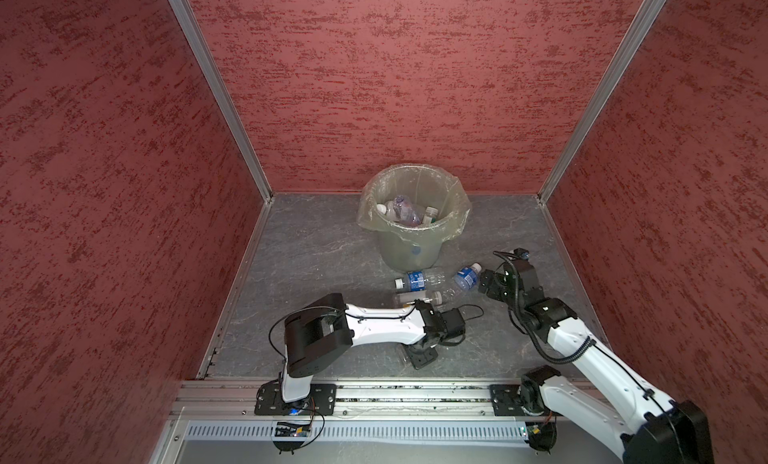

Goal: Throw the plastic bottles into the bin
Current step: 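Lift the green-cap bottle upright with the left gripper toward the bin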

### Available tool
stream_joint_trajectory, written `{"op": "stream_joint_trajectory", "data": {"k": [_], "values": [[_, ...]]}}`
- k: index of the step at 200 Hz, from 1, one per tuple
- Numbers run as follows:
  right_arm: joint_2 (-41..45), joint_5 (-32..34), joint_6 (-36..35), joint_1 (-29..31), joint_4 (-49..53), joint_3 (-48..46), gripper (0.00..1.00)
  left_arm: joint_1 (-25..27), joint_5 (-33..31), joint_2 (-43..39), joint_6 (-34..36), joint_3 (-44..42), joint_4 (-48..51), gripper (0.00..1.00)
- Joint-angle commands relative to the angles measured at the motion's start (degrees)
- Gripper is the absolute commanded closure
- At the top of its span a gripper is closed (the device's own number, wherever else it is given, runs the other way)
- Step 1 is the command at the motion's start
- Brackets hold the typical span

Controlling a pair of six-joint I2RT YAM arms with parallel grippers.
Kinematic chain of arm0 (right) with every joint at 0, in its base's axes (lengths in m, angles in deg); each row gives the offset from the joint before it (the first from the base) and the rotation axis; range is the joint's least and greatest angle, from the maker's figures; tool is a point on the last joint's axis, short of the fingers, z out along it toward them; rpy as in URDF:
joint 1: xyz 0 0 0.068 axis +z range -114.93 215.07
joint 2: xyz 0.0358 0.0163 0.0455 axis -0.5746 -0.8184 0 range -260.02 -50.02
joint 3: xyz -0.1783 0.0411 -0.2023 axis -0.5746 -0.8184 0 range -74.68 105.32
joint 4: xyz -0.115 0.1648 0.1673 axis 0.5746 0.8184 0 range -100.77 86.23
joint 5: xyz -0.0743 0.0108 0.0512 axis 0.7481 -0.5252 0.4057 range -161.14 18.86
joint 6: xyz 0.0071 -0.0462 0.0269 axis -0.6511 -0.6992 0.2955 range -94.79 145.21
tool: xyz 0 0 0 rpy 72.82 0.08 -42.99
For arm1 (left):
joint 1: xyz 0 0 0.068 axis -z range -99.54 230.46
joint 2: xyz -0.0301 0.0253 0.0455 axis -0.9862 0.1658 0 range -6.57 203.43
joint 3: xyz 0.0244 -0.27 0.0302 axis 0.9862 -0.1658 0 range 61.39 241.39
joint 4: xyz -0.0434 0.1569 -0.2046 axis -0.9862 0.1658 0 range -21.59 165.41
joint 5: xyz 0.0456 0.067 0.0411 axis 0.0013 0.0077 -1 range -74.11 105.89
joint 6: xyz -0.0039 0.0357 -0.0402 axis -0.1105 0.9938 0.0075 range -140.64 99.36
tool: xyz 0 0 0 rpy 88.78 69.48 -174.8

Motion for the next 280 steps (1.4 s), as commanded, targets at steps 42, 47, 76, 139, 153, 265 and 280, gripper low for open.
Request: {"op": "stream_joint_trajectory", "data": {"k": [42, 47, 76, 139, 153, 265, 280], "values": [[0.7, -0.3, 0.1, -0.6, -1.2, 0.0, 0.06, 0.2, -1.8, -10.7, -1.7, -3.4, -1.7, 0.44], [0.6, -0.3, 0.1, -0.6, -1.2, 0.0, 0.06, 0.3, -2.1, -11.6, -1.8, -3.6, -1.9, 0.44], [0.6, -0.4, 0.1, -0.6, -1.1, 0.1, 0.06, 0.3, -4.2, -16.7, -2.5, -5.5, -3.3, 0.45], [0.5, -0.3, 0.0, -0.7, -1.0, 0.4, 0.07, 0.3, -11.2, -29.2, -4.5, -10.9, -9.1, 0.45], [0.4, -0.4, 0.1, -0.7, -1.0, 0.4, 0.07, 0.3, -13.4, -33.6, -5.2, -13.3, -11.8, 0.45], [0.2, -0.7, -0.1, -0.9, -1.4, 0.0, 0.07, 0.3, -34.0, -67.2, -9.3, -25.2, -20.8, 0.45], [0.2, -0.8, 0.0, -1.0, -1.5, -0.1, 0.07, 0.3, -34.9, -70.7, -9.5, -26.7, -22.0, 0.46]]}}
